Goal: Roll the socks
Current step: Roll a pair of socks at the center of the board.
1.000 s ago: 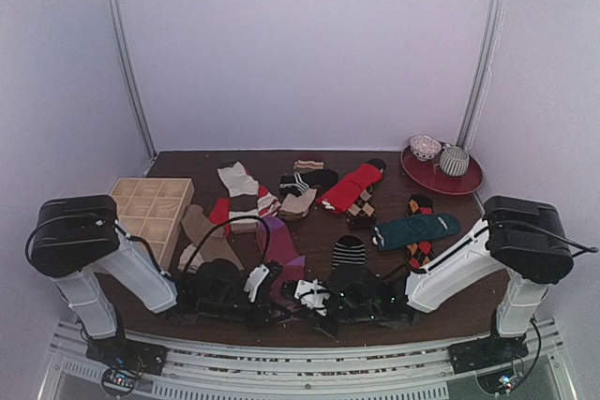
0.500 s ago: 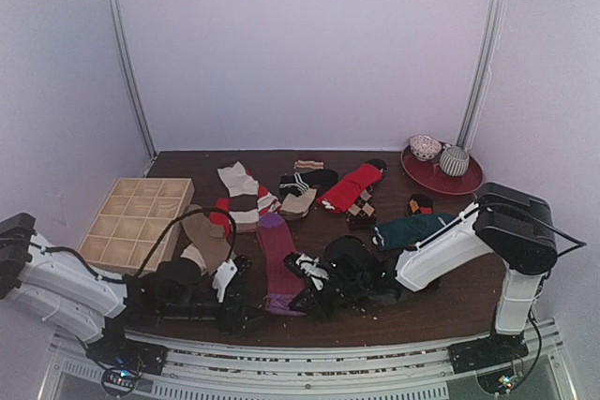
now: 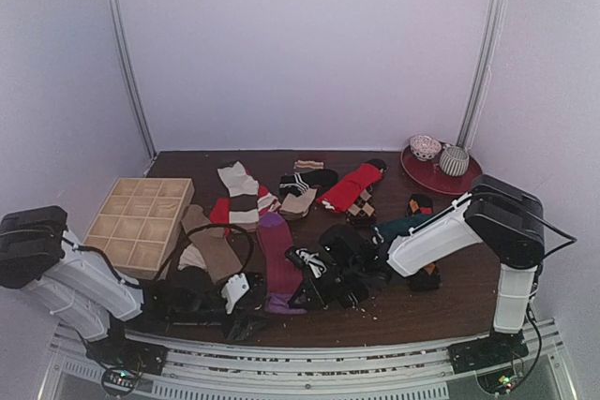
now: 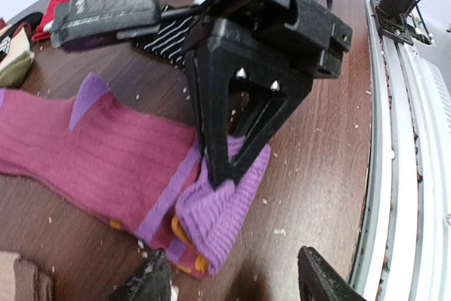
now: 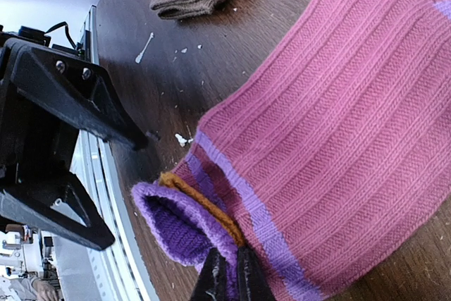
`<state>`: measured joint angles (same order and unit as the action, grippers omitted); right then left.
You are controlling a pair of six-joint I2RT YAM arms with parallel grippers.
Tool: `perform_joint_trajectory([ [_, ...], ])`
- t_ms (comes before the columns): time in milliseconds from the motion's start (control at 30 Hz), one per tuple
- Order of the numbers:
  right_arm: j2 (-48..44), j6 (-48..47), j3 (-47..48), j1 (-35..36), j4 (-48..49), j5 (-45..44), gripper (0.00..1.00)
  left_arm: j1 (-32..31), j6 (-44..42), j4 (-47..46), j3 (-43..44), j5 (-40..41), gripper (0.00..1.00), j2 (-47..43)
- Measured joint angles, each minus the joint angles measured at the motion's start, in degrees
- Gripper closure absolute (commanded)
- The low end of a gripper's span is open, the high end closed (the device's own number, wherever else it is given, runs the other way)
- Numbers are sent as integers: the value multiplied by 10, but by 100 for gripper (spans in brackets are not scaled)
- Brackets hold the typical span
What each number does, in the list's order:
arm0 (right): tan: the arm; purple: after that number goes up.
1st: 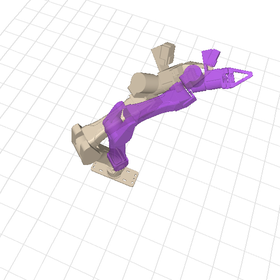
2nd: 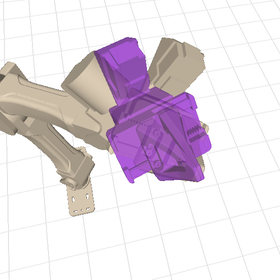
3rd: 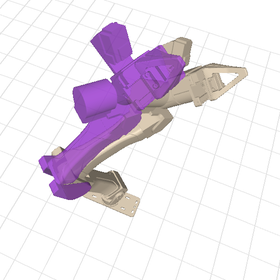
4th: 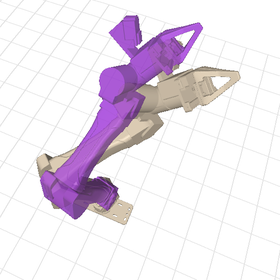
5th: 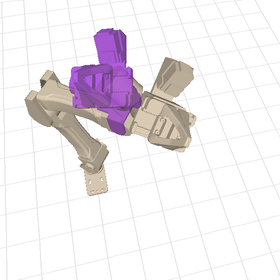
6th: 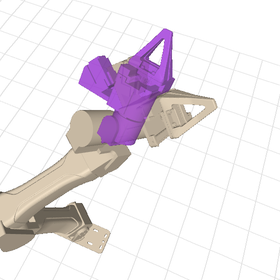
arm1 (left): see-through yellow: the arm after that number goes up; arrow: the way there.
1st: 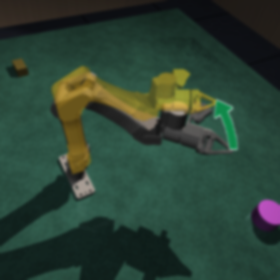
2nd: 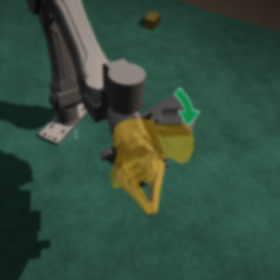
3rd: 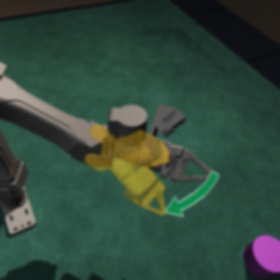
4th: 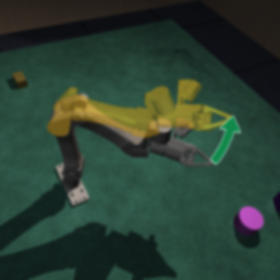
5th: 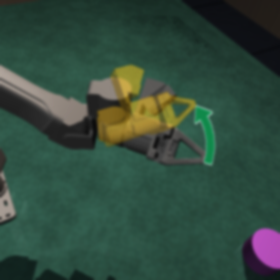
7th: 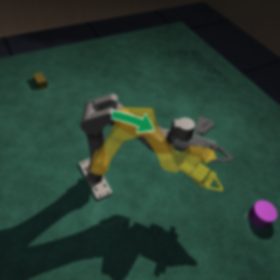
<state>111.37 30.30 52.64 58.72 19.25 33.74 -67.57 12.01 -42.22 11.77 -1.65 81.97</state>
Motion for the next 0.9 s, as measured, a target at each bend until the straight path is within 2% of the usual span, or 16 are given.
perform_joint_trajectory([
  [200, 0, 1, 2, 0, -7, 1, 100, 0, -28, -43, 37, 3, 40, 60],
  [333, 1, 1, 2, -1, -8, 3, 100, 0, -33, -61, 42, 7, 46, 84],
  [500, 3, 0, 2, -3, -8, 9, 100, 0, -34, -62, 57, 18, 49, 125],
  [667, 4, 0, 2, -4, -7, 12, 100, 0, -29, -61, 59, 31, 66, 137],
  [833, 4, -1, 2, -4, -7, 12, 100, -1, -21, -40, 86, 38, 67, 149],
  [900, 4, -1, 1, -5, -6, 13, 100, -2, -15, -34, 92, 38, 72, 155],
])
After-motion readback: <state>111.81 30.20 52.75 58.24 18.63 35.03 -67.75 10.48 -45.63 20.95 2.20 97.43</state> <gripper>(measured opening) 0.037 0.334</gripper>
